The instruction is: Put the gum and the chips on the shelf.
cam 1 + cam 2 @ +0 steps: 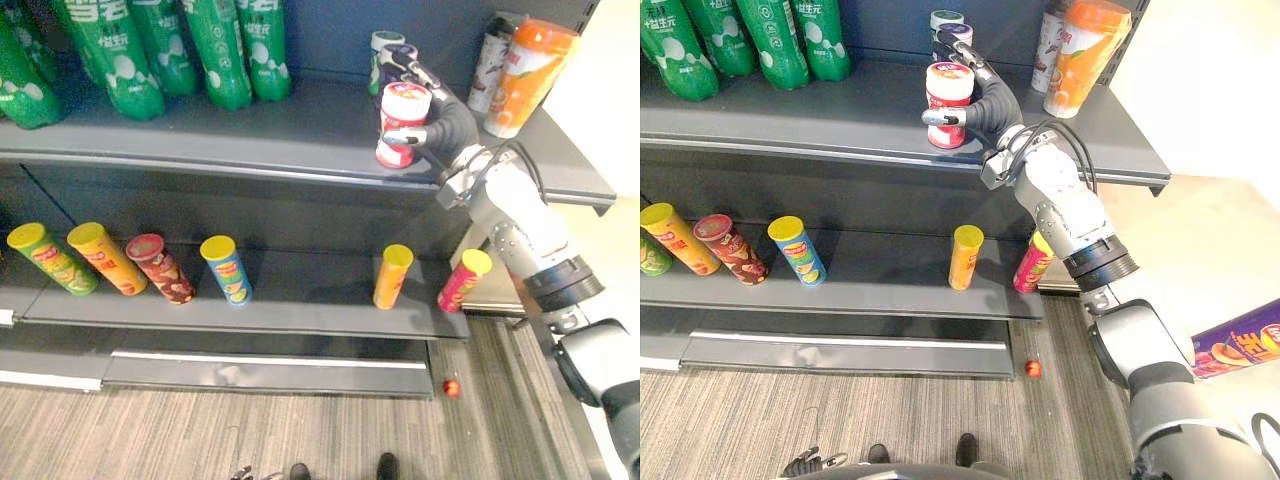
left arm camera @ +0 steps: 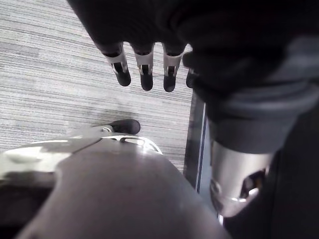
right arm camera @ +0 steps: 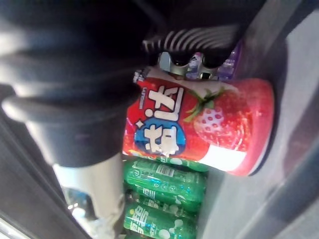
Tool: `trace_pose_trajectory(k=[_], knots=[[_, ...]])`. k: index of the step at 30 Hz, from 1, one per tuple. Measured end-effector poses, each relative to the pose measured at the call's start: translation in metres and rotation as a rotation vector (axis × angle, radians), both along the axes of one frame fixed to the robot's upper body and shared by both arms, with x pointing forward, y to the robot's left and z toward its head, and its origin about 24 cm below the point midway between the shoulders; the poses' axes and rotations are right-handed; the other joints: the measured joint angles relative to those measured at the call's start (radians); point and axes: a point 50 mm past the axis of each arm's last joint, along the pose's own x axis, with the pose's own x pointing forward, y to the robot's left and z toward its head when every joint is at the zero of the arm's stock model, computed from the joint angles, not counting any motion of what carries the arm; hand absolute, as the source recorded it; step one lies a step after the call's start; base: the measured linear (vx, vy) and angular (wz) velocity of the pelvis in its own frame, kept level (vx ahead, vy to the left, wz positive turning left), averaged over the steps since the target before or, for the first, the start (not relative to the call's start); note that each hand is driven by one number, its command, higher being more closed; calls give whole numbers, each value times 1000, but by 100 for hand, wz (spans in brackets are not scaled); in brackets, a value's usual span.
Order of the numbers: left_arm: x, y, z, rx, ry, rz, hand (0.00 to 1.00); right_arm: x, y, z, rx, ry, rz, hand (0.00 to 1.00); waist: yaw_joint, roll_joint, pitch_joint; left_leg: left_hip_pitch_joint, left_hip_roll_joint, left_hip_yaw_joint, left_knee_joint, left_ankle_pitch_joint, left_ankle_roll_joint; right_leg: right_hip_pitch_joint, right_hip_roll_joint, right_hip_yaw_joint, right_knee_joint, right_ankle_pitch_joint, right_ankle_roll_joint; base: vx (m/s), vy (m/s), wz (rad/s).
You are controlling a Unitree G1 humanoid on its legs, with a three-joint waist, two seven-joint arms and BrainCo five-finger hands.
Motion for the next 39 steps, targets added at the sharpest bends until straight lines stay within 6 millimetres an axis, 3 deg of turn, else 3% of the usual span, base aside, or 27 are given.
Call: trace_pose_trajectory(k=[16, 25, 33, 39], knots=[[-1, 0, 0, 2, -2, 3, 0, 0, -4, 2, -9, -23, -39, 0, -5, 0, 1, 5, 7, 9, 0, 2, -4, 0, 8, 5, 0, 4, -8, 0, 0, -1], [-2, 1, 0, 1, -3, 22, 0, -4, -26, 23, 104, -93, -99, 0, -7, 0, 1, 18, 17, 28, 0, 2, -8, 2, 19, 25, 0, 4, -8, 0, -9, -7], [-3, 1, 0, 4, -3, 24, 0, -34, -22, 27, 150, -213, -13, 0, -10, 0, 1, 22, 20, 37, 0, 1, -11, 2, 23, 29, -1, 3, -8, 3, -9, -2], [-4, 1, 0, 19, 0, 22, 0, -75, -8, 14, 211, -323, 104, 0, -12, 0, 0, 23, 20, 38, 0, 1, -11, 3, 23, 29, 0, 3, -8, 0, 0, 0]])
